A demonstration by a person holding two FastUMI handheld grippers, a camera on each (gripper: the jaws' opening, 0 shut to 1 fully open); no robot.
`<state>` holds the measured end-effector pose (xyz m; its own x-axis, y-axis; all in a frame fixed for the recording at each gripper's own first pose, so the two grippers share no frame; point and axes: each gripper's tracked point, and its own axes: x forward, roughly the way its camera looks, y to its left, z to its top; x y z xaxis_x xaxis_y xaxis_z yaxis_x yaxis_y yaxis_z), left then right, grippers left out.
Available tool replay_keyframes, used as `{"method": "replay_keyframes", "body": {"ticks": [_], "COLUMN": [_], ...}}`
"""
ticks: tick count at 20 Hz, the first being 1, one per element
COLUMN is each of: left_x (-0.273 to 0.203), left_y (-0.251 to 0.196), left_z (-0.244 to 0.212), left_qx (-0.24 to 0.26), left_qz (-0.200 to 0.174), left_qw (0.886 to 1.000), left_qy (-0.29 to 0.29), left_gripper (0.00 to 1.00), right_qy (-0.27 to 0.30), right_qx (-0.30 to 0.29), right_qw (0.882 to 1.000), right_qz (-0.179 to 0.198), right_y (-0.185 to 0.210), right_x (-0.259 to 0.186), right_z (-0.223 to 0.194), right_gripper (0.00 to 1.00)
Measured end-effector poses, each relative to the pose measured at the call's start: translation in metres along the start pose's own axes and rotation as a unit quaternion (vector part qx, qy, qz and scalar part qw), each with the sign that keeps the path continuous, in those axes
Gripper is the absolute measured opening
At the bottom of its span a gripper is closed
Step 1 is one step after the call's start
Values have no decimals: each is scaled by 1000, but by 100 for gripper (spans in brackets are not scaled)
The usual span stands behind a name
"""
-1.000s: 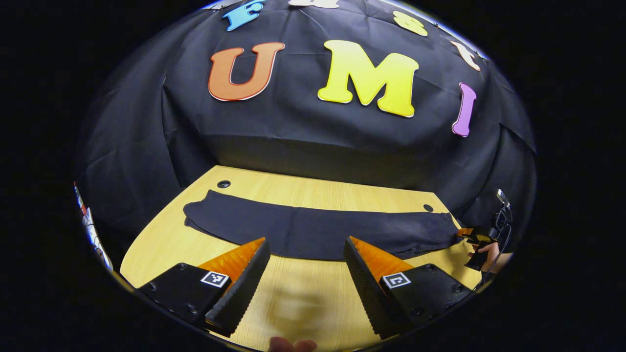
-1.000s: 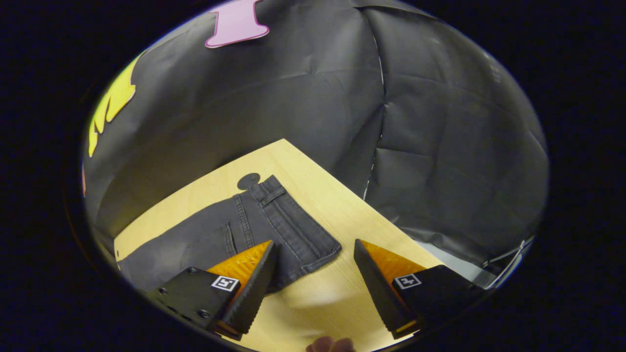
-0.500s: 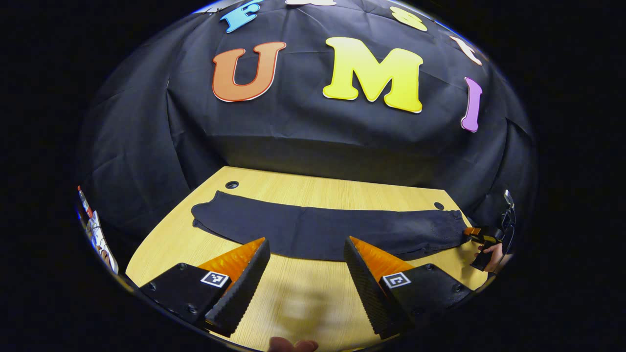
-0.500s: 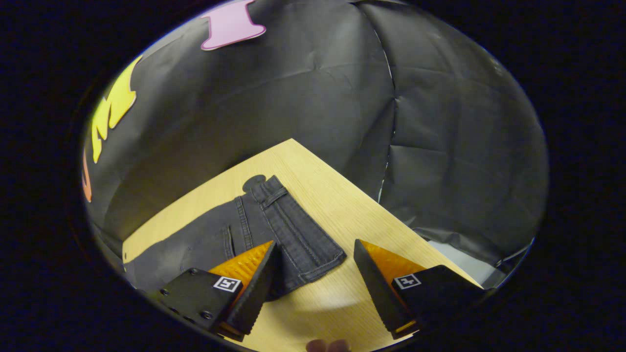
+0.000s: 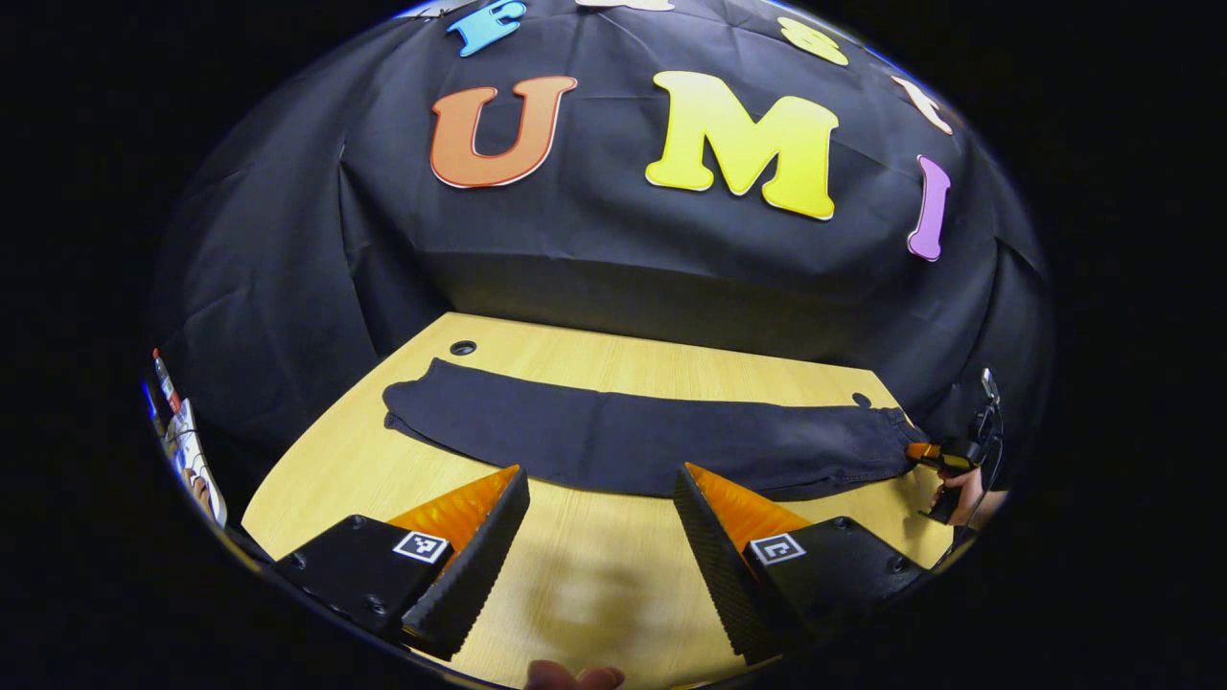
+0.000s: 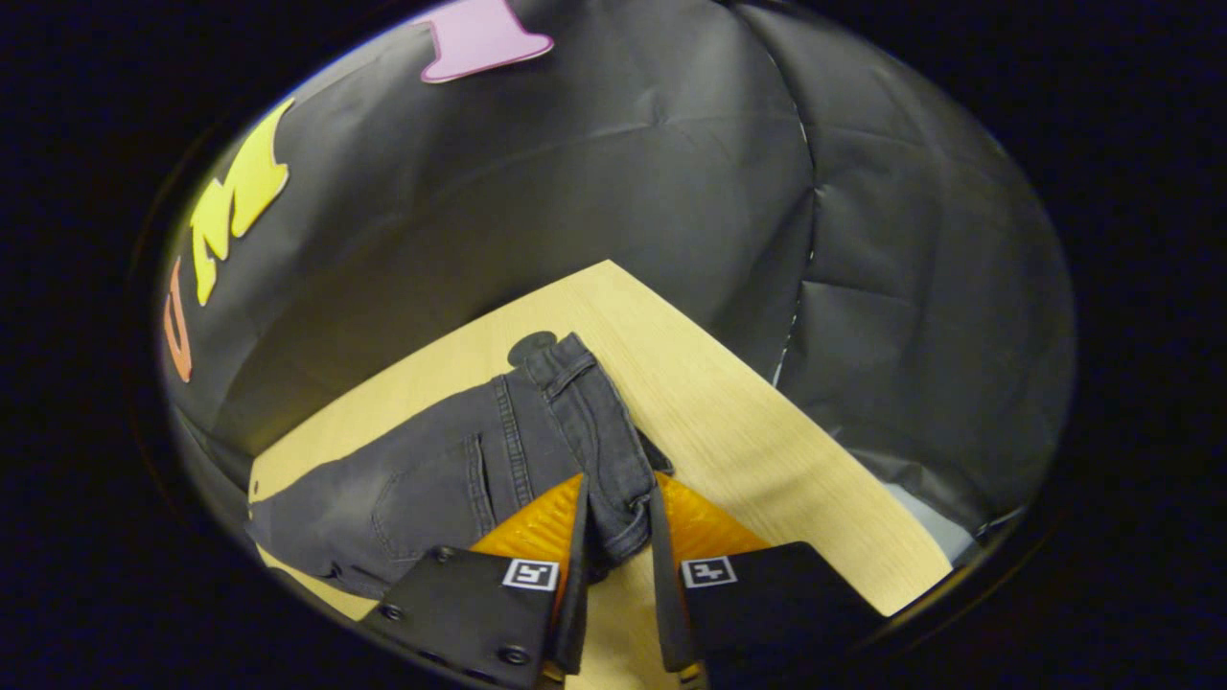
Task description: Grasp the waist and the cuffs of the jeans and fold them to make the two legs overlap; first hold the waist and fold one-third of the jeans toward the cuffs, then hold the cuffs and fold the remaining one-third in the same direction to finish folding.
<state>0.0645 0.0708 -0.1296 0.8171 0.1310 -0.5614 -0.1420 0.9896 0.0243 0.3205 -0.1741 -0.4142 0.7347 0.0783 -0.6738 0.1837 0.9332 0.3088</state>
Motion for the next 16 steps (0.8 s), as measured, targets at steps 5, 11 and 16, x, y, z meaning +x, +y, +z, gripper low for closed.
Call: {"method": "replay_keyframes", "body": {"ticks": [5,11,16], "left_x": [-9,-17,-25], "left_y": [40,75,113], "left_z": [11,31,46], "left_qx": [-12,-15,-44], "left_qz": [20,20,18], "left_qw": [1000,998,994], "left_qy": [-20,-65,-98], "left_gripper": [98,98,98], "right_qy": [-18,-61,-90], "right_qx": [-40,-136,-198], "right_qw": [999,985,963], "right_qz": [10,83,161], "right_y": [48,200,334], "right_x": [-42,-149,-250], "right_z": [39,73,56], "right_gripper": [4,8,7]}}
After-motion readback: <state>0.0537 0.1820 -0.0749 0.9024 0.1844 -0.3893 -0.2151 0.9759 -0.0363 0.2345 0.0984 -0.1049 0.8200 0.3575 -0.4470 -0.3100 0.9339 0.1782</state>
